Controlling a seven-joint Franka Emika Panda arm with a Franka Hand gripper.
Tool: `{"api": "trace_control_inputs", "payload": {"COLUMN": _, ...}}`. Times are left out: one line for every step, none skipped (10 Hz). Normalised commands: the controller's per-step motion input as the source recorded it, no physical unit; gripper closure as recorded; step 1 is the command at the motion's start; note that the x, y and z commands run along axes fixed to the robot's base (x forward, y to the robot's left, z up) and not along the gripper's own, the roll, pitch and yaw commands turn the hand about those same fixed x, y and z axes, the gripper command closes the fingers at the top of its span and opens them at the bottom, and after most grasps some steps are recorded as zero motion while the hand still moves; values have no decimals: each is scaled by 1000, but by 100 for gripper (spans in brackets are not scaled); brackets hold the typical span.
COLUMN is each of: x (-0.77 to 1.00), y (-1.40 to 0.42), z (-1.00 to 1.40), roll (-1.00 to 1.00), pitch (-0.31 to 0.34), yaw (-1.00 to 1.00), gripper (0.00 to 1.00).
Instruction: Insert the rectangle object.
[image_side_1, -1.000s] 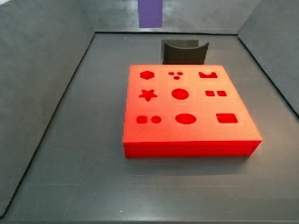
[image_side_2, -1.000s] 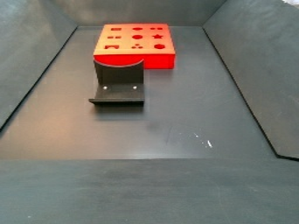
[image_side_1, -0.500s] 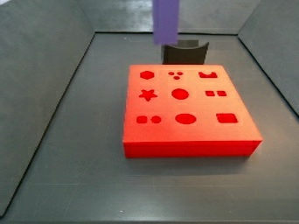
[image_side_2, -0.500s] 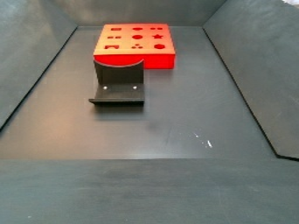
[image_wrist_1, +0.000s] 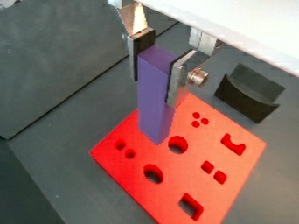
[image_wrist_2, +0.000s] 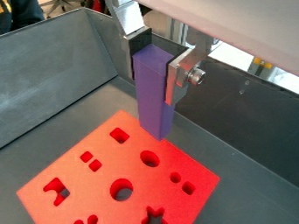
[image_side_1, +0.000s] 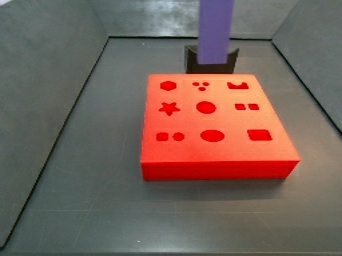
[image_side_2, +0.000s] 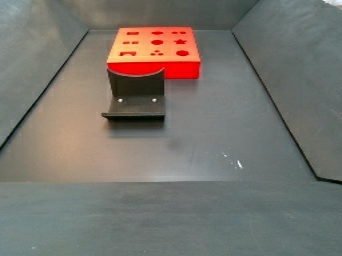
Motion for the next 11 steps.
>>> {"api": "trace_control_inputs", "payload": {"x": 966, "y": -151, "z": -20, "roll": 221, "pitch": 207, "yaw": 0, "gripper": 100}}
{"api": "trace_control_inputs", "payload": {"x": 926, "y": -174, "z": 0, "roll": 247, "pitch": 229, "yaw": 0, "gripper": 100}}
{"api": "trace_control_inputs", "payload": {"x": 954, "y": -226, "z": 0, "roll": 200, "pitch": 190, "yaw": 0, "gripper": 100}}
{"api": "trace_control_inputs", "payload": {"x": 969, "y": -240, "z": 0, "roll": 159, "pitch": 184, "yaw": 0, "gripper": 100}}
{"api": "trace_control_inputs", "payload": {"x": 274, "y": -243, "z": 49, "roll": 224, "pitch": 189, "yaw": 140, "gripper": 100}}
{"api": "trace_control_inputs", "payload": {"x": 69, "y": -91, "z": 0, "roll": 39, "pitch": 21, "yaw": 0, "gripper": 100}}
{"api": "trace_control_inputs", "payload": {"x": 577, "y": -131, "z": -366, "roll": 296, "pitch": 243, "yaw": 231, "gripper": 100}}
{"api": "trace_control_inputs", "payload": {"x": 683, "y": -49, "z": -360, "roll": 310, "pitch": 259, "yaw": 226, "gripper": 100}}
{"api": "trace_control_inputs", "payload": {"x": 734, "y": 0, "z": -437, "roll": 227, "pitch": 313, "yaw": 0, "gripper": 100}}
{"api": "trace_control_inputs", "payload": {"x": 540, "y": 0, "z": -497, "roll": 170, "pitch": 234, "yaw": 71, "gripper": 100}}
{"api": "trace_control_inputs", "payload": {"x": 740, "y": -186, "z": -269, "roll": 140, "pitch": 97, "yaw": 360, "gripper": 100}}
